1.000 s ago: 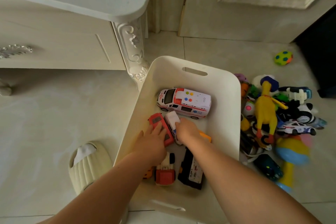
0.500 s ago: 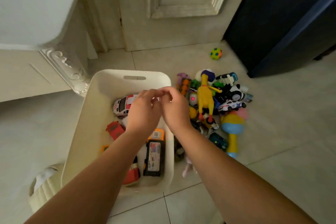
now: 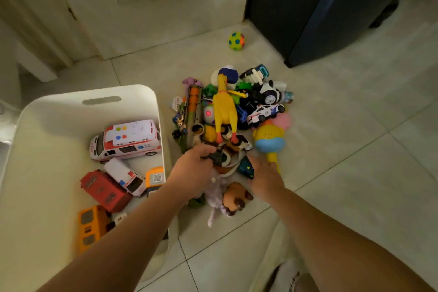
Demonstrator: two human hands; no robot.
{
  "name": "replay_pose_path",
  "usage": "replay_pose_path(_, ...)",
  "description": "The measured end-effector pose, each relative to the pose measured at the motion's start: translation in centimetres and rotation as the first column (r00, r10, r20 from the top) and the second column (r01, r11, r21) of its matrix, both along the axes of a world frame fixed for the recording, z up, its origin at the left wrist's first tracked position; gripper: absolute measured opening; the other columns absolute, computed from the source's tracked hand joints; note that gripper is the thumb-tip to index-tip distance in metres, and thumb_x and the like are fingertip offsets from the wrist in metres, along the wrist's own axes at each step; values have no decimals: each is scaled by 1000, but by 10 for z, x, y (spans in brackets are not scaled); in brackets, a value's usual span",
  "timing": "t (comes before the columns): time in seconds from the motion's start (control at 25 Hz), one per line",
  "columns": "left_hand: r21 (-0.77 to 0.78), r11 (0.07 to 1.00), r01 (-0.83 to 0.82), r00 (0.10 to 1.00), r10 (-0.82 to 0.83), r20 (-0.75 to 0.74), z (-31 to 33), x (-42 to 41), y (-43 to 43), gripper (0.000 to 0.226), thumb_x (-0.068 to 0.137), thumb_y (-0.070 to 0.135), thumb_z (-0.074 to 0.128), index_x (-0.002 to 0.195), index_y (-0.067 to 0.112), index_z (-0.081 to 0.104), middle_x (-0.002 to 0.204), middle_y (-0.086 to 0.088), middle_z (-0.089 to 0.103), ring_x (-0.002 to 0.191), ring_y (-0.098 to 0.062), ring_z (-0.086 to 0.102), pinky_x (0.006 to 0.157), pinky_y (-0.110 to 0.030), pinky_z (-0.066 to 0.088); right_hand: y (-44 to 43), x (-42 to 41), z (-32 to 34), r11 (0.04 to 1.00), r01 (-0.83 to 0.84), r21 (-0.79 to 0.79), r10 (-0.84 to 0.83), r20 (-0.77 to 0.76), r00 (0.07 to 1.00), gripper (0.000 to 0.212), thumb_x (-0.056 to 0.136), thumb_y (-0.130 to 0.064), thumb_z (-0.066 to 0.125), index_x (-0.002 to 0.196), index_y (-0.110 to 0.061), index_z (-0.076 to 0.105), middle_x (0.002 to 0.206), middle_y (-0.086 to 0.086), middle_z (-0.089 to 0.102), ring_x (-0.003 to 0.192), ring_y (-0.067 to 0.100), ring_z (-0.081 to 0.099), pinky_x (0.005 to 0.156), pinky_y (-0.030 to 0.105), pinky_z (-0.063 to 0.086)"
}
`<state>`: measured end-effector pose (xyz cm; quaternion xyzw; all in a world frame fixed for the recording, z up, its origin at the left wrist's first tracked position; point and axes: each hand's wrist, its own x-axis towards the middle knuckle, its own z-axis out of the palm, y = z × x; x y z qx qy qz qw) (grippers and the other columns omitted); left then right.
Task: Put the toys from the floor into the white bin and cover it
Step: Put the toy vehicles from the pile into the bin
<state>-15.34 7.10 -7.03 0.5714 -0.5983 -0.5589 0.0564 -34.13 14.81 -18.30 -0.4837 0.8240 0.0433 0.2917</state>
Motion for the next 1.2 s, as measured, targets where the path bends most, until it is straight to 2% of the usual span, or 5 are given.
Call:
replay_pose_path(0.2,87,991,-99,994,103,-46,-3,2,-8,39,94,11,46,129,26,55,129,2,57,113,-22,58,95,-33,49,-1,12,-1,974,205,-93,-185,184,965,72,85,-13,66,147,-16,30,130,13,52,121,28,50,96,34,44)
replay_pose_path(0.48,312,937,-158,950,230,-210,23,8,-16,63,80,50,68,136,29,47,125,-6,60,109,-30,63,86,-47,57,-28,44,99,738,674,37,-309,906,288,29,74,-40,63,96,-21,61,114,15,63,94,27,64,68,35,52)
replay_pose_path(0.8,321,904,-283,796,408,-447,64,66,-19,23,90,23,62,113,21,62,106,-9,67,89,-24,73,69,-43,61,-32,95,73,963,-119,-243,176,227,958,31,93,-34,53,121,-20,58,126,6,56,119,24,49,101,41,43)
replay_pose_path(1.0,348,853,-390,741,515,-431,55,101,-23,21,91,26,60,111,21,62,96,-7,70,82,-22,74,66,-40,60,-26,138,33,821,-563,96,571,-116,812,107,73,-45,74,151,-30,2,153,12,19,138,39,23,110,56,25)
replay_pose_path(1.2,411,788,-458,677,609,-413,42,128,-28,23,91,27,59,112,17,63,113,-13,66,93,-27,71,62,-38,60,-29,154,6,882,-472,-22,447,-281,849,77,76,-45,67,132,-31,16,129,12,46,114,38,49,105,65,25)
